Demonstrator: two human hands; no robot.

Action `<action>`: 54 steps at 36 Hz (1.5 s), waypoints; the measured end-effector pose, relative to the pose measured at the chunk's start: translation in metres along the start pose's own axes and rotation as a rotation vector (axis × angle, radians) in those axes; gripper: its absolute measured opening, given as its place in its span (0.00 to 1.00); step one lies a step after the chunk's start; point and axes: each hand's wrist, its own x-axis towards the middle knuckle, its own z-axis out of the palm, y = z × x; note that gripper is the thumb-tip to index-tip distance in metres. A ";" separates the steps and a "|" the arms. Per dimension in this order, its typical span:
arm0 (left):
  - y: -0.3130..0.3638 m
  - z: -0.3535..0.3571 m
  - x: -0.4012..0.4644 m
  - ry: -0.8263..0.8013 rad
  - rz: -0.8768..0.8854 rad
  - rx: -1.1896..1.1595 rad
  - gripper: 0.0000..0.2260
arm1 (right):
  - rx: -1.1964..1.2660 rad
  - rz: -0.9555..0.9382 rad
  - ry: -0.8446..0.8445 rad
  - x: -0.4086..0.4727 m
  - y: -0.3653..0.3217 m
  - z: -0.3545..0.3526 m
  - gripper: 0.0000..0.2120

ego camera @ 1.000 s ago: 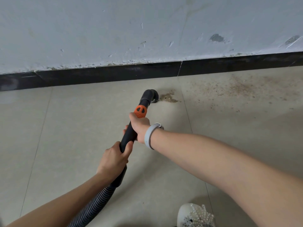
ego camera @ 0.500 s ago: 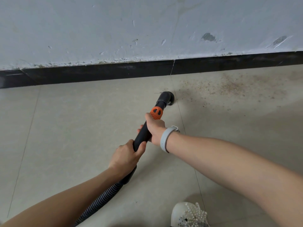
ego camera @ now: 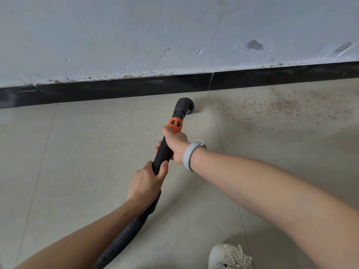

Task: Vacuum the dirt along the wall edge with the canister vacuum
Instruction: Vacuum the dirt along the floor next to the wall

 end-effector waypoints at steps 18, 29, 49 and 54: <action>0.038 0.029 0.011 -0.153 0.051 0.096 0.20 | 0.103 0.004 0.121 0.016 -0.010 -0.053 0.11; 0.035 0.019 0.021 0.025 0.023 -0.019 0.20 | -0.017 -0.044 0.020 0.026 -0.029 -0.024 0.11; 0.029 0.032 0.019 -0.131 0.081 0.090 0.20 | 0.078 -0.006 0.080 0.023 -0.009 -0.054 0.12; 0.006 0.018 0.001 -0.217 0.194 0.263 0.19 | 0.245 0.018 0.127 -0.001 0.028 -0.053 0.12</action>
